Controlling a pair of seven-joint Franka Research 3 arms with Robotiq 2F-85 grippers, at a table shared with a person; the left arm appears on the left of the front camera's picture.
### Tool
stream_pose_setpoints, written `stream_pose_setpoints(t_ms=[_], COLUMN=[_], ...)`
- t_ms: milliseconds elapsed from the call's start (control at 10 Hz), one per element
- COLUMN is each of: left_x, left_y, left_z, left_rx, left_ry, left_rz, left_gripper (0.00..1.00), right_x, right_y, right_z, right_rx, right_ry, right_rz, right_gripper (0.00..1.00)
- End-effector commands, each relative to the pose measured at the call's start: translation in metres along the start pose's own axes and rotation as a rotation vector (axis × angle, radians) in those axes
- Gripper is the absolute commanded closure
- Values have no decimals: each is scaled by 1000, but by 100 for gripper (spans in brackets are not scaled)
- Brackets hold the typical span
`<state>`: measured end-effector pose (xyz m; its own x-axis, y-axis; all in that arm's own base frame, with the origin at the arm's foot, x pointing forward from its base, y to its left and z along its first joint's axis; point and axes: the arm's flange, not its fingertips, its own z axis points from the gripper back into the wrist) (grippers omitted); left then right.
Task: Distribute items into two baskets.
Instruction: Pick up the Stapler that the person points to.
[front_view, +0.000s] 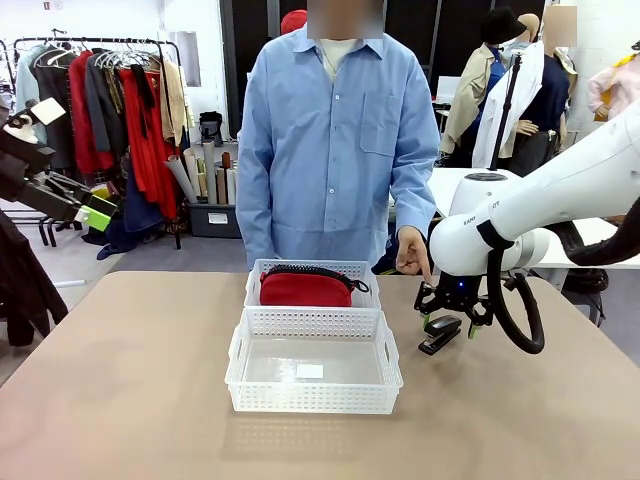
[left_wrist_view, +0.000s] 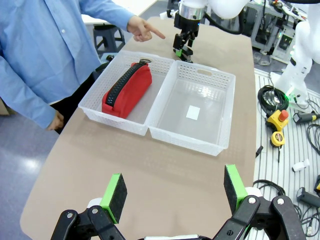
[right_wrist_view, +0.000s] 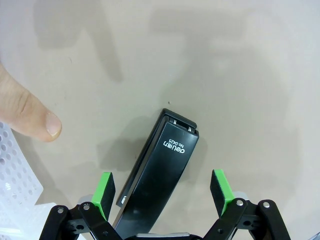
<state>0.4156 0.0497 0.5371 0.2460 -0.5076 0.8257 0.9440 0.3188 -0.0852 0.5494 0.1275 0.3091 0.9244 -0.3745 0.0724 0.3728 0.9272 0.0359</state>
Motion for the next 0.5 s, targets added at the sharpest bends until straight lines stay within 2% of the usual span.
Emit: stream_pose_setpoints(t_ms=[0,400], left_x=[0,0], left_y=[-1,-1], left_z=[1,1], left_rx=[-5,-5], left_ry=[-1,-1], left_rz=[4,4], left_gripper=[0,0], right_x=[0,3], right_y=[0,7], right_z=[0,-4], right_rx=[-1,-23], right_ry=[-3,37], right_rz=[1,-70], right_gripper=[0,0])
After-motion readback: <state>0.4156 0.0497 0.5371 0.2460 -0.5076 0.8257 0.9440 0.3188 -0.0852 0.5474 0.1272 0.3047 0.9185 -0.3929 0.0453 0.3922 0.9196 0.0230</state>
